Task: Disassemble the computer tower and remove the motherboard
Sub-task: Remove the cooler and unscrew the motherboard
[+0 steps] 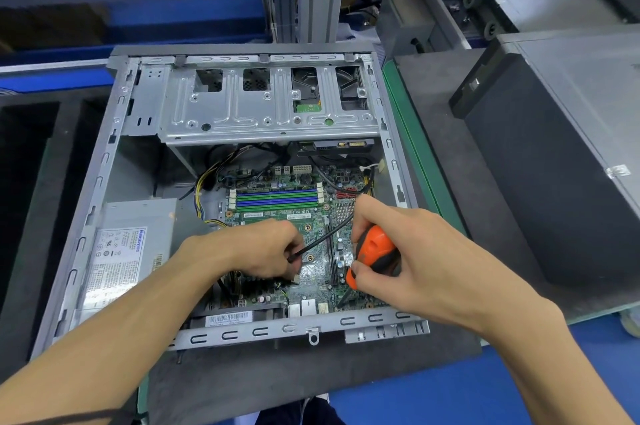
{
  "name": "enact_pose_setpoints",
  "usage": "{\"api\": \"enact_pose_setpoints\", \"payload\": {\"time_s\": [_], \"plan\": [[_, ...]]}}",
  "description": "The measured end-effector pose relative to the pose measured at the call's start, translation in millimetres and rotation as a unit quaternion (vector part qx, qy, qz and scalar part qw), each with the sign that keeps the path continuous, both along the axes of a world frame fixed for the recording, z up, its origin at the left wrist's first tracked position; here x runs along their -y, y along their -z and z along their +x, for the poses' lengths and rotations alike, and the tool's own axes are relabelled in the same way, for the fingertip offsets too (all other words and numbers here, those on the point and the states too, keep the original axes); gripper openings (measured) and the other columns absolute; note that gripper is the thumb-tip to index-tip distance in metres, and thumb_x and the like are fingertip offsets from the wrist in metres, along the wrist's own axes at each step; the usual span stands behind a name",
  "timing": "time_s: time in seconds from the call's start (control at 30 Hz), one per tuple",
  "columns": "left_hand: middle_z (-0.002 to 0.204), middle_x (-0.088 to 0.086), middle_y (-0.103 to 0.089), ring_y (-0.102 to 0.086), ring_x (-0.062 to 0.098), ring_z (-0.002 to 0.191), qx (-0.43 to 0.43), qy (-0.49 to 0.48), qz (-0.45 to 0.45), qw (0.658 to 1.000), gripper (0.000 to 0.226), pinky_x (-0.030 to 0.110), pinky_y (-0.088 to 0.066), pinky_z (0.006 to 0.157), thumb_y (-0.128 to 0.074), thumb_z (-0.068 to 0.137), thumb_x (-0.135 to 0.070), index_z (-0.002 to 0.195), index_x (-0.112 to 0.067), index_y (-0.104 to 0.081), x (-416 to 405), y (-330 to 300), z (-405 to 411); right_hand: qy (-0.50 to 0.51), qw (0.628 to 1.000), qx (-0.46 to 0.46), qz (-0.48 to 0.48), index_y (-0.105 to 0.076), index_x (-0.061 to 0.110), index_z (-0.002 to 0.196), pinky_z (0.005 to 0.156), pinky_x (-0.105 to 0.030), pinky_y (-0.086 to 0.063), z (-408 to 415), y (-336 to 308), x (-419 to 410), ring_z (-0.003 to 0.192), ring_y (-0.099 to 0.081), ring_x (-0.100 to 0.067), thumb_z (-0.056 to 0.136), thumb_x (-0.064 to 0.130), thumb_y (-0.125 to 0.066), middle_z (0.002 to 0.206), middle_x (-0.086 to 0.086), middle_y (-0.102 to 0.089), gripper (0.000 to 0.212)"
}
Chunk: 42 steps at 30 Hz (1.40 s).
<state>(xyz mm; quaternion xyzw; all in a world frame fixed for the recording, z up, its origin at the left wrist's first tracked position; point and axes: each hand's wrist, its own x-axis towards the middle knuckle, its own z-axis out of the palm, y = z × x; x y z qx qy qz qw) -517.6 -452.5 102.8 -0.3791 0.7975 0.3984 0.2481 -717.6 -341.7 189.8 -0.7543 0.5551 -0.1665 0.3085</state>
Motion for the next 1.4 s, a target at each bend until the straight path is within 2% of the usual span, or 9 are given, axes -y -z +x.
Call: {"api": "enact_pose_setpoints", "payload": {"time_s": [0.23, 0.37, 0.53, 0.7, 1.03, 1.13, 1.2, 1.3, 1.4], "plan": [[0.084, 0.001, -0.065, -0.053, 0.014, 0.068, 0.000, 0.003, 0.001, 1.000, 0.006, 0.031, -0.048, 0.063, -0.066, 0.091, -0.023, 0.088, -0.018, -0.065, -0.1, -0.6, 1.1, 0.005, 1.000, 0.004, 0.005, -0.040, 0.032, 0.093, 0.062, -0.029, -0.048, 0.6, 0.4, 0.3, 0.075, -0.057, -0.014, 0.083, 0.034, -0.066, 0.080, 0.013, -0.063, 0.027], [0.081, -0.003, -0.063, -0.053, 0.011, 0.067, -0.004, 0.003, 0.001, 1.000, 0.007, 0.024, -0.044, 0.059, -0.066, 0.091, -0.023, 0.085, -0.022, -0.063, 0.3, -1.0, 0.9, 0.002, 1.000, -0.003, 0.006, -0.041, 0.031, 0.093, 0.062, -0.033, -0.050, 1.3, 0.1, 0.0, 0.074, -0.058, -0.015, 0.084, 0.032, -0.067, 0.084, 0.013, -0.062, 0.028], [0.082, -0.002, -0.063, -0.052, 0.012, 0.067, -0.004, 0.004, 0.001, 1.000, 0.006, 0.027, -0.045, 0.060, -0.066, 0.091, -0.023, 0.085, -0.021, -0.063, 0.2, 0.1, 2.2, 0.006, 1.000, 0.005, 0.005, -0.040, 0.033, 0.092, 0.062, -0.035, -0.050, 1.6, -0.9, -2.7, 0.071, -0.057, -0.016, 0.085, 0.031, -0.066, 0.081, 0.014, -0.062, 0.027], [0.075, -0.010, -0.059, -0.051, 0.005, 0.063, -0.007, 0.003, -0.002, 1.000, 0.016, 0.019, -0.038, 0.054, -0.067, 0.090, -0.022, 0.077, -0.028, -0.059, 0.1, 1.3, 2.5, 0.017, 1.000, 0.009, 0.010, -0.040, 0.033, 0.092, 0.061, -0.037, -0.051, 1.7, -1.9, -4.4, 0.069, -0.056, -0.016, 0.083, 0.032, -0.066, 0.079, 0.012, -0.061, 0.028], [0.079, -0.007, -0.060, -0.052, 0.008, 0.066, -0.008, 0.007, -0.001, 1.000, 0.014, 0.021, -0.041, 0.058, -0.066, 0.091, -0.021, 0.080, -0.026, -0.059, -1.4, -0.5, 1.6, 0.028, 0.999, -0.025, 0.003, -0.038, 0.032, 0.093, 0.061, -0.034, -0.050, 6.7, -4.0, -7.8, 0.072, -0.055, -0.014, 0.085, 0.035, -0.066, 0.082, 0.013, -0.060, 0.029], [0.077, -0.007, -0.059, -0.051, 0.008, 0.065, -0.007, 0.013, -0.007, 1.000, 0.015, 0.021, -0.040, 0.056, -0.066, 0.091, -0.021, 0.079, -0.026, -0.058, -1.9, -0.8, 1.1, 0.031, 0.998, -0.056, -0.001, -0.034, 0.033, 0.090, 0.060, -0.031, -0.047, 10.9, -8.5, -9.0, 0.072, -0.053, -0.012, 0.086, 0.044, -0.065, 0.081, 0.013, -0.056, 0.033], [0.077, -0.007, -0.058, -0.050, 0.008, 0.065, -0.005, 0.021, -0.013, 1.000, 0.018, 0.022, -0.039, 0.056, -0.065, 0.091, -0.022, 0.077, -0.027, -0.056, -2.7, -1.8, 0.2, 0.027, 0.996, -0.090, -0.005, -0.028, 0.034, 0.087, 0.059, -0.033, -0.046, 18.3, -12.6, -9.9, 0.067, -0.050, -0.011, 0.087, 0.061, -0.057, 0.078, 0.011, -0.051, 0.040], [0.075, -0.004, -0.057, -0.049, 0.012, 0.065, -0.003, 0.032, -0.025, 0.999, 0.022, 0.026, -0.038, 0.056, -0.065, 0.091, -0.023, 0.073, -0.025, -0.052, -4.0, -4.3, -0.8, 0.031, 0.982, -0.183, -0.019, -0.019, 0.032, 0.086, 0.050, -0.034, -0.034, 32.4, -17.9, -11.9, 0.056, -0.043, -0.012, 0.084, 0.082, -0.025, 0.068, 0.008, -0.046, 0.050], [0.075, -0.005, -0.057, -0.050, 0.010, 0.065, -0.009, 0.021, -0.011, 1.000, 0.018, 0.025, -0.039, 0.058, -0.067, 0.090, -0.021, 0.077, -0.025, -0.056, -4.8, -5.5, 0.4, 0.063, 0.961, -0.268, -0.025, -0.008, 0.033, 0.085, 0.044, -0.031, -0.018, 42.0, -26.4, -13.7, 0.044, -0.028, -0.012, 0.088, 0.075, -0.011, 0.054, 0.005, -0.036, 0.042]]}}
